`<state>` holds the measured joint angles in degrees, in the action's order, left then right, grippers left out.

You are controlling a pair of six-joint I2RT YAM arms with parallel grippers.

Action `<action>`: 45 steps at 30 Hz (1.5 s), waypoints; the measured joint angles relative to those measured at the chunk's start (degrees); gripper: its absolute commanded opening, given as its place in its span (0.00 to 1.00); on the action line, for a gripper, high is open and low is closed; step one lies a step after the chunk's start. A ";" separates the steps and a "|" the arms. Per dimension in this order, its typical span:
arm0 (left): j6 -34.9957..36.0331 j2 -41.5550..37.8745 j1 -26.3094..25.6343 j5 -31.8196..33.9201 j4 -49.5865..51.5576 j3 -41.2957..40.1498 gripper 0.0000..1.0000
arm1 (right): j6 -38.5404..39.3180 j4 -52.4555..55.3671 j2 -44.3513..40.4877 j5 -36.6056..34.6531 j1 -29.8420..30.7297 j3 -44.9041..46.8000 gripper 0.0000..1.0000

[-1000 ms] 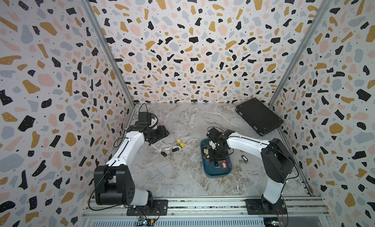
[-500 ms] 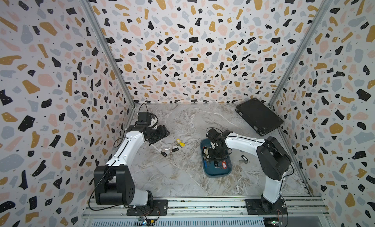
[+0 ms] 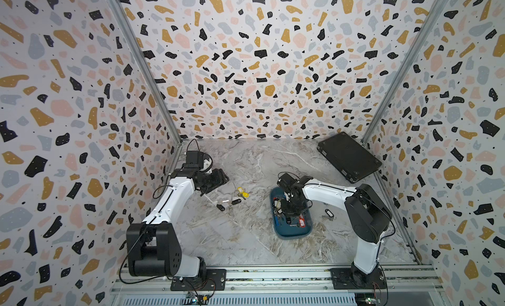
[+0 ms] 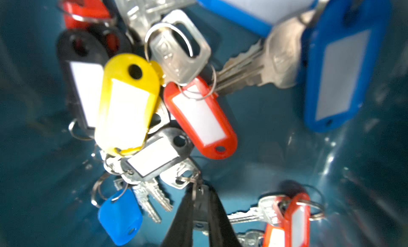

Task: Take the keys out of the storage box
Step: Pick up the key from the storage box, then place the key at the center of the board.

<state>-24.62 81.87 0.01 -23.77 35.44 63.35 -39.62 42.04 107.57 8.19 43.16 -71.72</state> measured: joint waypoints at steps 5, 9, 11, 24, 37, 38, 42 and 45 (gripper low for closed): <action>0.00 0.00 0.00 -0.42 -0.02 0.00 0.67 | 0.48 1.05 0.00 -1.29 0.00 -0.15 0.00; 0.00 0.00 0.00 -0.76 -0.02 0.00 0.67 | 1.07 2.23 -0.20 -2.75 0.00 -0.35 0.00; 0.00 0.00 0.00 -0.85 -0.02 0.00 0.67 | 1.40 3.32 -0.72 -3.72 0.00 -0.35 0.00; 0.00 0.00 0.00 -1.05 -0.83 0.00 0.67 | 4.68 10.82 -12.11 -8.04 0.00 -1.73 0.00; 0.00 0.00 0.00 -1.73 -0.85 0.00 0.67 | 10.01 19.63 -20.26 -15.58 -5.14 -7.87 0.00; 0.00 0.00 0.00 -1.79 -0.85 0.00 0.67 | 10.62 20.22 -21.18 -15.96 -6.60 -7.85 0.00; 0.00 0.00 0.00 -1.95 -0.85 0.00 0.67 | 12.98 21.03 -23.98 -17.88 -13.07 -5.79 0.00; 0.00 0.00 0.00 -2.16 -0.85 0.00 0.67 | 14.12 21.44 -24.76 -18.88 -16.57 -2.49 0.00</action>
<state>-24.62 81.87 0.01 -25.93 34.59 63.35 -25.50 63.48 82.81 -10.70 26.59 -74.22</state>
